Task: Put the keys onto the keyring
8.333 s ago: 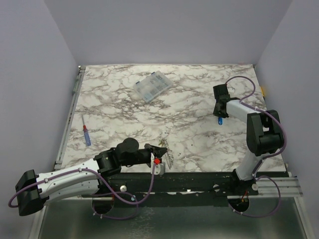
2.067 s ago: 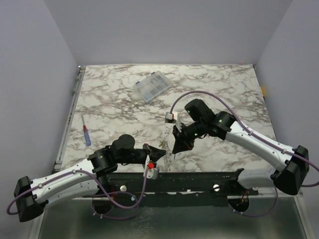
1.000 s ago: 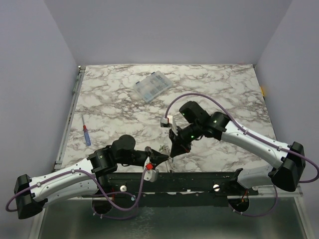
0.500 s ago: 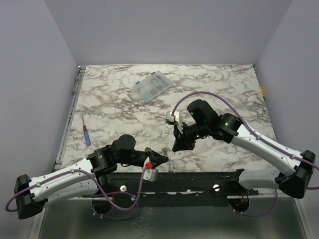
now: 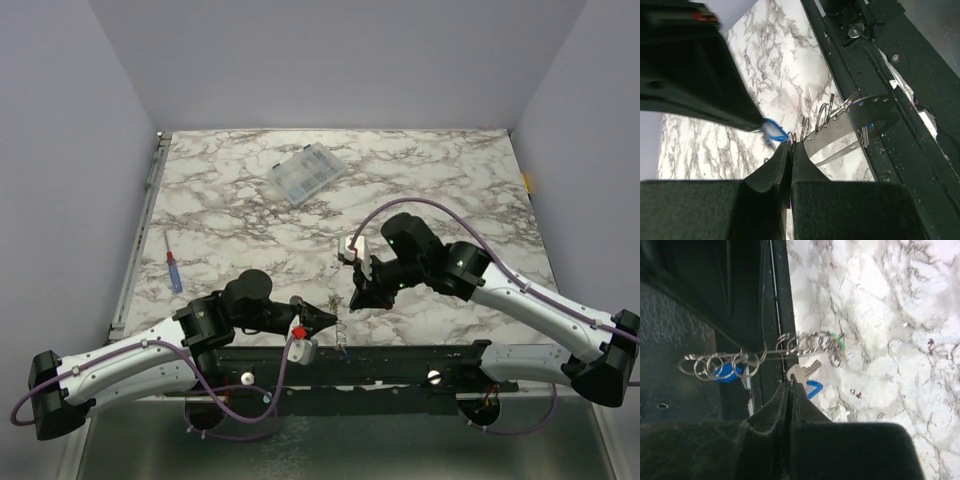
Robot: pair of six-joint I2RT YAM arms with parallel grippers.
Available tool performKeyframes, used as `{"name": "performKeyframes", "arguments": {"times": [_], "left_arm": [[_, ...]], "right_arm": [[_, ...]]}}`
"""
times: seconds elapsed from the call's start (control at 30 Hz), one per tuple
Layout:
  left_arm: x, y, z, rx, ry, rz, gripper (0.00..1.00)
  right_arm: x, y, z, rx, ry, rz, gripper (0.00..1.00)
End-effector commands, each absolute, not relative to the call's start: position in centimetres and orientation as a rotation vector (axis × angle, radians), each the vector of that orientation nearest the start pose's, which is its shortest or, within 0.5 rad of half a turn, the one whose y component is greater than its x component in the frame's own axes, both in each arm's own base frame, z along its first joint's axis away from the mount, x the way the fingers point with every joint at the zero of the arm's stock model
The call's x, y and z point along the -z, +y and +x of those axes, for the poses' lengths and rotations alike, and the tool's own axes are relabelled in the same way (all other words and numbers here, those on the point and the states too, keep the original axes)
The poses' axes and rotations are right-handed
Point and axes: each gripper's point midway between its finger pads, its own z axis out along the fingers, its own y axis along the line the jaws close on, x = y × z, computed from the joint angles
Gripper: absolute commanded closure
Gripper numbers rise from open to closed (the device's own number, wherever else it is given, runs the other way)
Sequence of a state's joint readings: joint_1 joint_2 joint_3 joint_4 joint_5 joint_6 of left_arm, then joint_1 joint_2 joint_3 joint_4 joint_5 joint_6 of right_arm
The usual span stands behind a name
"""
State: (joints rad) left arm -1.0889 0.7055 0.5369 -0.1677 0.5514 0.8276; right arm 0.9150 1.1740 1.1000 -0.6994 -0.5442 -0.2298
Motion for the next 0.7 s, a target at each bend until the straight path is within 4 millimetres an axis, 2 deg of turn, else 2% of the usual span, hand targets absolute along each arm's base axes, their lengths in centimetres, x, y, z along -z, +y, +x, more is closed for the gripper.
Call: {"name": "performKeyframes", "arguments": {"times": [0.0,0.33,0.47,0.57,0.67], "left_arm": [[-22.3,-29.0,6.8,0.734,0.699,1.730,1.00],[-21.7,-29.4,6.5,0.767,0.701,1.753,1.00],[-22.0,-29.5,6.3,0.784,0.692,1.755,1.00],[-22.2,-29.7,6.1,0.794,0.684,1.756,1.00],[-22.1,-29.8,6.1,0.799,0.689,1.761,1.00]], "right_arm": [[-21.1,28.7,11.9,-0.867,1.646,-1.559,0.99],[-23.6,28.5,13.1,-0.672,1.264,-1.482,0.99],[-23.0,28.5,13.4,-0.560,1.204,-1.511,0.99],[-22.4,28.8,13.5,-0.551,1.217,-1.524,0.99],[-22.3,29.1,13.1,-0.496,1.135,-1.560,0.99]]}}
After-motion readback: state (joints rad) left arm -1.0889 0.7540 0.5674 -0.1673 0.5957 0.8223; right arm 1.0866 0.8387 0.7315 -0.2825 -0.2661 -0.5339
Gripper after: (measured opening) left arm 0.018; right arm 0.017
